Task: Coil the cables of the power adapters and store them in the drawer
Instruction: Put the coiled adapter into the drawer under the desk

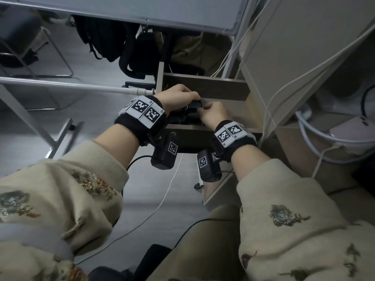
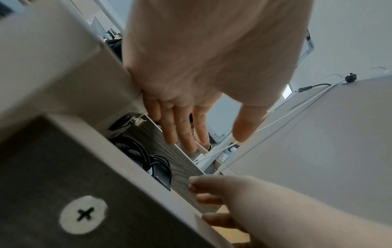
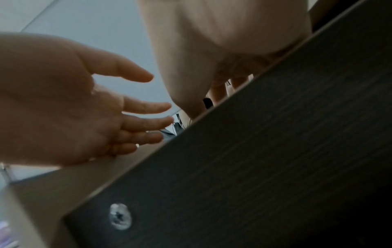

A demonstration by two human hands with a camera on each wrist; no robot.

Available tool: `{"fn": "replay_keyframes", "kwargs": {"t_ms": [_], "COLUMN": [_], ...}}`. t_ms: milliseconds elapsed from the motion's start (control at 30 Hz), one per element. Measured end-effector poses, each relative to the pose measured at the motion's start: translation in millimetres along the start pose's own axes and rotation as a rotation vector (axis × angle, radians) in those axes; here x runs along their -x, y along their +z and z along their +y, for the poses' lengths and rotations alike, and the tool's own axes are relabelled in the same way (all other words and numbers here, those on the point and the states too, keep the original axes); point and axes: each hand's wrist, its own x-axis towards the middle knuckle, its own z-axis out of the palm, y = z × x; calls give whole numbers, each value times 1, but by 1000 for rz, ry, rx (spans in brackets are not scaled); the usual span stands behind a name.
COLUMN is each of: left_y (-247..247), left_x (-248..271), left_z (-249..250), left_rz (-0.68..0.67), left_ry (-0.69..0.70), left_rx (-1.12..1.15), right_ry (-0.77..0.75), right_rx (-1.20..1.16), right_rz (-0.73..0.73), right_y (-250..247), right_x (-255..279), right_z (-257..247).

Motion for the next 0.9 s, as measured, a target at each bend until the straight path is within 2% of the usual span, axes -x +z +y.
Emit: {"fn": "replay_keyframes", "kwargs": {"t_ms": [100, 300, 433, 533, 733, 900], "left_y": [8, 28, 40, 50, 86, 142], "left_x": [14, 46, 76, 103, 159, 210], "left_z": [7, 35, 64, 85, 130, 170], "left_rz": [-40, 128, 164, 105, -12, -286], "left_ry": [48, 295, 445, 534, 734, 863], "left_rx": [9, 233, 353, 438, 447, 560], "right_ry": [-10, -55, -105, -127, -169, -151], "right_rx": [-112, -332, -507, -598, -539, -517], "right_rz": [56, 214, 329, 446, 655, 829], "right_y": [-13, -56, -92, -115, -174, -229], "right_x": [15, 61, 102, 132, 198, 252], "right_z": [-2, -13, -21, -23, 8, 61]}}
